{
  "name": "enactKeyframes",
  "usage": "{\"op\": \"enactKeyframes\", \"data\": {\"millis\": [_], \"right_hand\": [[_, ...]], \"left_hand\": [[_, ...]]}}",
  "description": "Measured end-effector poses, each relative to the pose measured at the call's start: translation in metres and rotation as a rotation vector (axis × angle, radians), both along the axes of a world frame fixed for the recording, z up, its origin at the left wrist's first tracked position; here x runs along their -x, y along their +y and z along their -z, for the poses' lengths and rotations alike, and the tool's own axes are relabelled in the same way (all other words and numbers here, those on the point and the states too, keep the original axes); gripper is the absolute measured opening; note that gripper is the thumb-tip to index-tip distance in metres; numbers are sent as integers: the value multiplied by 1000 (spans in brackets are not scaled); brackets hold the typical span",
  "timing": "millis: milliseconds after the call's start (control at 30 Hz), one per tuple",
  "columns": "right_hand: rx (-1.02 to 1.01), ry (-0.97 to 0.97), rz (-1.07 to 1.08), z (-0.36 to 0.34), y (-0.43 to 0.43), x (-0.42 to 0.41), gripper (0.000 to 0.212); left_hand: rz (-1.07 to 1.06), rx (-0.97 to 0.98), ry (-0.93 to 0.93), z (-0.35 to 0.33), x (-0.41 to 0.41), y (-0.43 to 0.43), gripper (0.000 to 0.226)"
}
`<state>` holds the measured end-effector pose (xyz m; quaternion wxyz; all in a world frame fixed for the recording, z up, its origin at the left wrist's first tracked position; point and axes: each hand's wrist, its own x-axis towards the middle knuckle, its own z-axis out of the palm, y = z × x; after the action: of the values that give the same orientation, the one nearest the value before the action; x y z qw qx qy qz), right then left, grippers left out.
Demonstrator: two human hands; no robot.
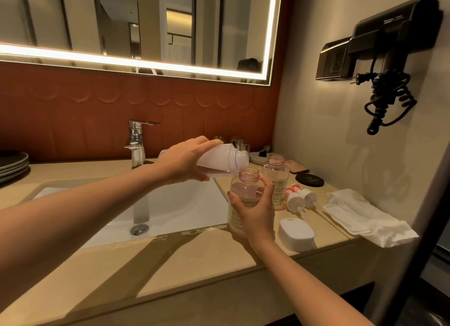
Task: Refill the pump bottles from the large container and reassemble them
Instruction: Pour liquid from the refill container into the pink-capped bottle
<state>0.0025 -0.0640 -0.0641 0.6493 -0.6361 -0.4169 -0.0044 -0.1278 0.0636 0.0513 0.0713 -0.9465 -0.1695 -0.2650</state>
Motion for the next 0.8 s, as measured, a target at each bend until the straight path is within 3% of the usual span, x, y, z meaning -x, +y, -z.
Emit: {"op": "enactKeyframes", "data": {"millis": [400,800], "right_hand": [[0,12,-3,1,0,-1,73],[0,7,-2,1,0,-1,73]], "left_hand": [[1,-84,46,-10,0,-2,86],[-2,-48,46,-10,0,-3,87]]}}
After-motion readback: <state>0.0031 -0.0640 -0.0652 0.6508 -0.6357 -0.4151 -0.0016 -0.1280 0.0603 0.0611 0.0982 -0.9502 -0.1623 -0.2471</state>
